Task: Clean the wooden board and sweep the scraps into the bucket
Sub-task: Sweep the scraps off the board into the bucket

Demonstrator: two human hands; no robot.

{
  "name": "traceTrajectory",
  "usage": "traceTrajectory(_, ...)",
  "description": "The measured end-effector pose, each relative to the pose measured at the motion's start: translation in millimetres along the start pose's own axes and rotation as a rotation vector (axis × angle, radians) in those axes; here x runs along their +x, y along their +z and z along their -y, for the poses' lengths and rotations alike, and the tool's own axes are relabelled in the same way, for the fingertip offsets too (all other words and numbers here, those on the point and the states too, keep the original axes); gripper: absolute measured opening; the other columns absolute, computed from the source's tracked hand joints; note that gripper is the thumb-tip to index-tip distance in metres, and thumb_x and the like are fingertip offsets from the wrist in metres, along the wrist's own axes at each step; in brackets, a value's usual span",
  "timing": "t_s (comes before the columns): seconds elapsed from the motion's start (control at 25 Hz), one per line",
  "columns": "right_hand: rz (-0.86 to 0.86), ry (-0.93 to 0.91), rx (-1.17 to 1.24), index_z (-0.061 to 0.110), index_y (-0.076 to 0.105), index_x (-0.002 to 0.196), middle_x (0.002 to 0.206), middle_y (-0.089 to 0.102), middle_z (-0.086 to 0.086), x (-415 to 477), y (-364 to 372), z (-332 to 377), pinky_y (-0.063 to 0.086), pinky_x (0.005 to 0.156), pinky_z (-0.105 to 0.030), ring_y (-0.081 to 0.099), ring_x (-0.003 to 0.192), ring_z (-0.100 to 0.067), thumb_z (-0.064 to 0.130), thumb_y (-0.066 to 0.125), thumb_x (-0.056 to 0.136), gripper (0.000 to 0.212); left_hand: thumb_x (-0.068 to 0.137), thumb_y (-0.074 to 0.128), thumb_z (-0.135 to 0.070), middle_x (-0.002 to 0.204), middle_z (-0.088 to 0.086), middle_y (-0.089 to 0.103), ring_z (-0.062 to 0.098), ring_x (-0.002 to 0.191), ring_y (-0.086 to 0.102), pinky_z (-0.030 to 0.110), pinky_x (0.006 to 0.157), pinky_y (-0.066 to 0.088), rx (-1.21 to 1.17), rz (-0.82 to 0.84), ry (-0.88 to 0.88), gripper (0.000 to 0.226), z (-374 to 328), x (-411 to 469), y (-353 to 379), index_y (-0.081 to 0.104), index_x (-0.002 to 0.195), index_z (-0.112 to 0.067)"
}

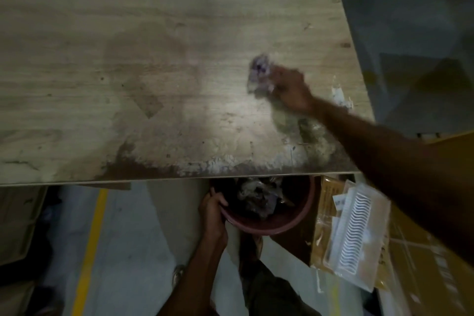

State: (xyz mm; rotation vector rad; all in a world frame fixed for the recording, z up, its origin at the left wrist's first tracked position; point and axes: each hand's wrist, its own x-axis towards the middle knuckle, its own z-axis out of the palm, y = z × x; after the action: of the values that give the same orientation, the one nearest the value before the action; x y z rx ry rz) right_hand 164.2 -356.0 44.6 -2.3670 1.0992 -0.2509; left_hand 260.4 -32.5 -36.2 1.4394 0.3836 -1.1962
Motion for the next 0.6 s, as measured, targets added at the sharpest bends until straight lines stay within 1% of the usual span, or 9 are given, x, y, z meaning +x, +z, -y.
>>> traceTrajectory(0.04,0.05,-0.037,0.035,0.027,0.068,0.131,0.14,0.062,-0.008,-42,18,26,0.045,0.113,-0.035,0.06,0.127,-0.013,0.026,0.066,0.098,0.033,0.048,0.054,-0.005,0.088,0.01,0.059,0.029,0.085,0.054,0.038,0.068,0.042,0.013,-0.005,-0.008,0.012,0,-3,-8,0.053,0.054,-0.015)
traceTrajectory(0.12,0.13,-0.126,0.033,0.037,0.059,0.139,0.157,0.045,0.001,-139,63,82,0.037,0.118,-0.046,0.044,0.143,-0.024,0.012,0.077,0.087,0.06,0.05,0.053,-0.004,0.08,0.011,0.061,0.027,0.076,0.055,0.035,0.062,0.039,0.06,-0.019,-0.004,0.012,-8,-13,-26,0.055,0.057,-0.014)
traceTrajectory(0.2,0.081,-0.17,-0.016,0.031,0.058,0.141,0.159,0.043,-0.001,-212,101,114,0.037,0.118,-0.048,0.039,0.146,-0.028,-0.005,0.076,0.08,0.072,0.047,0.055,-0.006,0.07,0.01,0.055,0.023,0.068,0.049,0.033,0.058,0.036,0.101,-0.044,0.017,0.012,-17,-21,-42,0.053,0.057,-0.013)
traceTrajectory(0.24,0.021,-0.145,-0.01,0.024,0.061,0.139,0.154,0.049,-0.004,-230,107,124,0.039,0.117,-0.048,0.042,0.144,-0.027,-0.005,0.074,0.082,0.065,0.046,0.056,-0.008,0.068,0.01,0.053,0.021,0.066,0.048,0.032,0.057,0.036,0.107,-0.05,0.035,0.015,-22,-23,-49,0.054,0.059,-0.012)
traceTrajectory(0.32,-0.182,0.018,0.02,0.017,0.063,0.136,0.145,0.056,-0.008,-235,108,135,0.043,0.113,-0.049,0.048,0.138,-0.027,0.013,0.067,0.093,0.043,0.054,0.056,-0.003,0.063,0.005,0.057,0.019,0.058,0.05,0.027,0.053,0.038,0.089,-0.036,0.071,0.01,-31,-31,-65,0.055,0.061,-0.009)
traceTrajectory(0.4,-0.299,0.24,-0.017,0.017,0.064,0.134,0.144,0.057,-0.008,-219,92,145,0.043,0.11,-0.042,0.05,0.134,-0.03,0.031,0.048,0.092,0.047,0.067,0.051,0.01,0.054,-0.004,0.06,0.014,0.048,0.051,0.02,0.047,0.039,0.084,-0.02,0.104,0.018,-40,-38,-80,0.057,0.062,-0.007)
traceTrajectory(0.44,-0.276,0.291,-0.062,0.018,0.063,0.134,0.144,0.058,-0.007,-214,92,148,0.041,0.107,-0.04,0.05,0.132,-0.031,0.035,0.044,0.089,0.052,0.069,0.049,0.013,0.05,-0.006,0.059,0.012,0.045,0.05,0.018,0.044,0.038,0.084,-0.02,0.119,0.022,-43,-40,-91,0.057,0.062,-0.007)
traceTrajectory(0.56,-0.219,0.211,-0.127,0.022,0.06,0.133,0.137,0.062,-0.004,-218,125,183,0.039,0.103,-0.036,0.055,0.125,-0.031,0.016,0.061,0.092,0.042,0.067,0.053,0.011,0.053,-0.004,0.057,0.015,0.05,0.049,0.021,0.046,0.039,0.087,-0.058,0.136,0.019,-53,-39,-133,0.055,0.061,-0.006)
traceTrajectory(0.6,-0.216,0.179,-0.079,0.021,0.06,0.134,0.136,0.062,-0.004,-225,139,202,0.041,0.103,-0.034,0.054,0.126,-0.028,0.009,0.059,0.092,0.043,0.065,0.056,0.008,0.057,0.0,0.056,0.018,0.055,0.05,0.025,0.05,0.04,0.105,-0.078,0.131,0.015,-54,-37,-146,0.055,0.06,-0.007)
